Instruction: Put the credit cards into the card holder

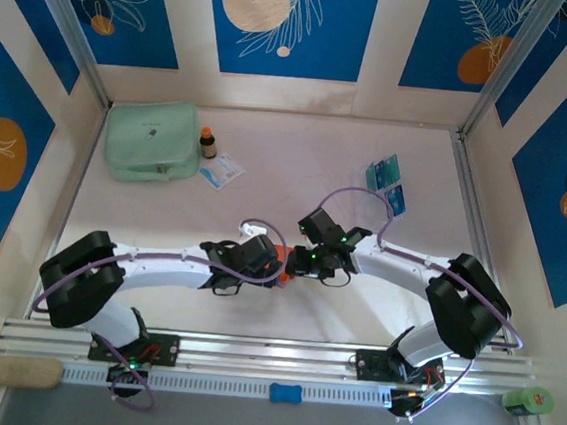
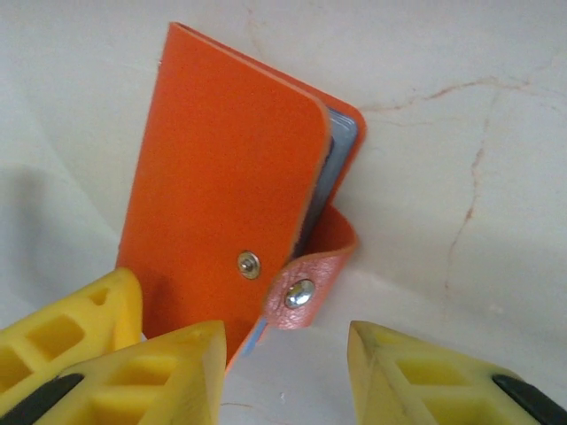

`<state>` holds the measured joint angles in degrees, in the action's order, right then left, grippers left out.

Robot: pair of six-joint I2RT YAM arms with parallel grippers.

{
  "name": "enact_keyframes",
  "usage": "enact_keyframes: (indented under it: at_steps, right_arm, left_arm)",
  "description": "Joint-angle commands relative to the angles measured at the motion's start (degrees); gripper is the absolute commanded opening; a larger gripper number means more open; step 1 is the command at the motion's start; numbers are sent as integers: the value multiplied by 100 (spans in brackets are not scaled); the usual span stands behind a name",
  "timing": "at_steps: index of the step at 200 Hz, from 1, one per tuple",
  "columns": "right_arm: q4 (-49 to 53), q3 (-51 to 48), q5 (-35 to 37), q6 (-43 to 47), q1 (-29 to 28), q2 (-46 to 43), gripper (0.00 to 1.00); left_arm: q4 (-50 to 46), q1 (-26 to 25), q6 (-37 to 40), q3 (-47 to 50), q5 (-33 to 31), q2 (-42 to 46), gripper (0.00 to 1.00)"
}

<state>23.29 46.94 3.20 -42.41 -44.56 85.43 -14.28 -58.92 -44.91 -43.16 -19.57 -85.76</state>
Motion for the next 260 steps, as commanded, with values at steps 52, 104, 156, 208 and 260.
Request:
enact_keyframes:
  at_steps: [52, 104, 156, 208, 260]
  right_arm:
    - [61, 323, 117, 19, 20, 437, 33]
    - [126, 312, 196, 138, 217, 354, 0]
    - [100, 402, 44, 632, 615, 390, 0]
    - [-61, 448, -287, 1129, 943, 582, 0]
    - [-17, 395, -353, 1078, 1017, 405, 4]
  left_arm:
    - [-169, -24, 70, 35, -143, 250, 100]
    - [-82, -24, 88, 88, -83, 270, 100]
    - [45, -23, 157, 3, 29, 182, 100]
    - [-28, 280, 587, -345, 100, 144, 100]
    - [209, 1041, 1465, -825, 921, -401, 100]
